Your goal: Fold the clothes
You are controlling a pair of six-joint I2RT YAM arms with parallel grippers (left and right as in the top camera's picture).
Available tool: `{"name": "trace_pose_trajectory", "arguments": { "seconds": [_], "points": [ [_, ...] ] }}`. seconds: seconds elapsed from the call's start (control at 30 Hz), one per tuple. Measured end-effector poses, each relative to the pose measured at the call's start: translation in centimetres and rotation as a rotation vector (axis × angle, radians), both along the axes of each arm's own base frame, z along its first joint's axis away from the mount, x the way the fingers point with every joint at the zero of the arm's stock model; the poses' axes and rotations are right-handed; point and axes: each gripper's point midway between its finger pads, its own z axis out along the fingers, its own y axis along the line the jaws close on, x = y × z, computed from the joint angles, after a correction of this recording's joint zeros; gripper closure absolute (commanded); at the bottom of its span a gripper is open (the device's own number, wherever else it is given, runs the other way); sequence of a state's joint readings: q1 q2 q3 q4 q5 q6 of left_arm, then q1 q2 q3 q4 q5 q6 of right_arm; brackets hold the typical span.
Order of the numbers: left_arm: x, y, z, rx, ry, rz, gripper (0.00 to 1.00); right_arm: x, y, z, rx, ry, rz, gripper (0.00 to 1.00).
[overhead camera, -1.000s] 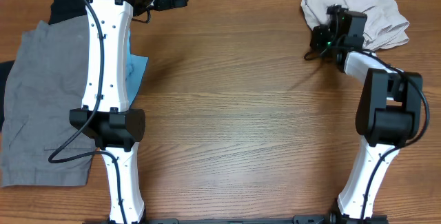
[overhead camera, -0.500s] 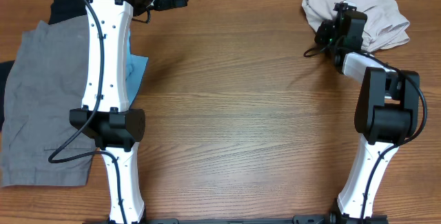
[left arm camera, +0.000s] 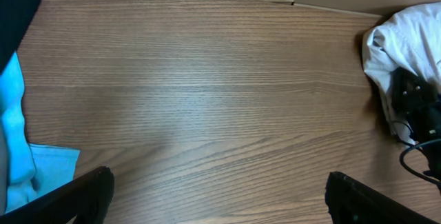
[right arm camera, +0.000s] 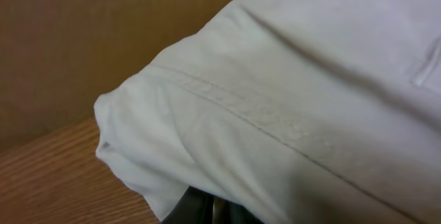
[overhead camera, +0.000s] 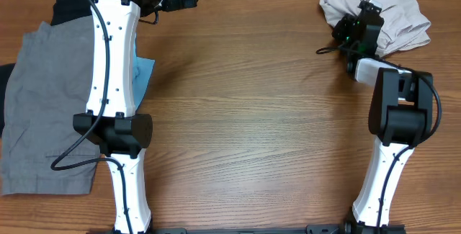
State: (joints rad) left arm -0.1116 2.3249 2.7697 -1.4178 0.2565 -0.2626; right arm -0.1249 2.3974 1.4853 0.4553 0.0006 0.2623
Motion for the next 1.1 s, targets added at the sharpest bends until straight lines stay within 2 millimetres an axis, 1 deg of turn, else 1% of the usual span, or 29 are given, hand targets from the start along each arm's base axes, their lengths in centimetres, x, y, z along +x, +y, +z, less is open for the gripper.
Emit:
{"name": "trace_pose_trajectory", "arguments": {
  "seconds": [0.07,0.23,0.5,0.63,0.67,0.7,0.77,0.8,0.83,0.87,0.93,1.0,1.07,1.1],
  "points": [
    [0.0,0.0,0.0,0.0,0.0,0.0,0.0,0.2,0.1,-0.7,0.01,0.006,-0.002,0.8],
    [0.0,0.0,0.0,0.0,-0.001,0.0,0.0,1.0,0.1,-1.5,0.028,0.008,-0.007,0.78],
    [0.2,0.5,-0.1,0.026,-0.006,0.018,0.0,2.4,0.1,-0.9,0.047,-0.017,-0.005,0.71],
    [0.2,0.7,-0.1,0.033,-0.007,0.023,0.0,3.3,0.4,-0.2,0.058,-0.036,0.013,0.66],
    [0.2,0.7,-0.1,0.034,-0.007,0.023,0.0,3.5,0.6,-0.1,0.065,-0.025,0.027,0.61],
    [0.2,0.7,-0.1,0.035,-0.007,0.025,0.0,3.5,0.6,0.0,0.067,-0.025,0.028,0.52],
    [0.2,0.7,-0.1,0.037,-0.007,0.025,0.0,3.8,1.0,0.1,0.083,0.007,0.049,0.24],
    [0.2,0.7,-0.1,0.037,-0.007,0.026,0.0,3.9,1.3,0.2,0.094,0.022,0.065,0.12],
    [0.3,0.7,-0.1,0.037,-0.008,0.026,0.0,4.1,1.6,0.5,0.106,0.031,0.08,0.03],
    [0.2,0.7,-0.1,0.037,-0.007,0.026,0.0,4.3,2.2,1.0,0.114,0.036,0.105,0.0],
    [0.3,0.8,-0.1,0.039,-0.007,0.027,0.0,4.4,3.1,1.7,0.124,0.043,0.143,0.0],
    [0.3,0.8,-0.1,0.04,-0.008,0.028,0.0,4.1,3.6,2.5,0.135,0.058,0.163,0.0],
    [0.3,0.8,-0.1,0.04,-0.008,0.028,0.0,3.7,3.9,3.9,0.142,0.07,0.179,0.0],
    [0.3,0.8,-0.1,0.04,-0.008,0.028,0.0,3.4,4.0,5.3,0.143,0.071,0.19,0.0]
  ]
}}
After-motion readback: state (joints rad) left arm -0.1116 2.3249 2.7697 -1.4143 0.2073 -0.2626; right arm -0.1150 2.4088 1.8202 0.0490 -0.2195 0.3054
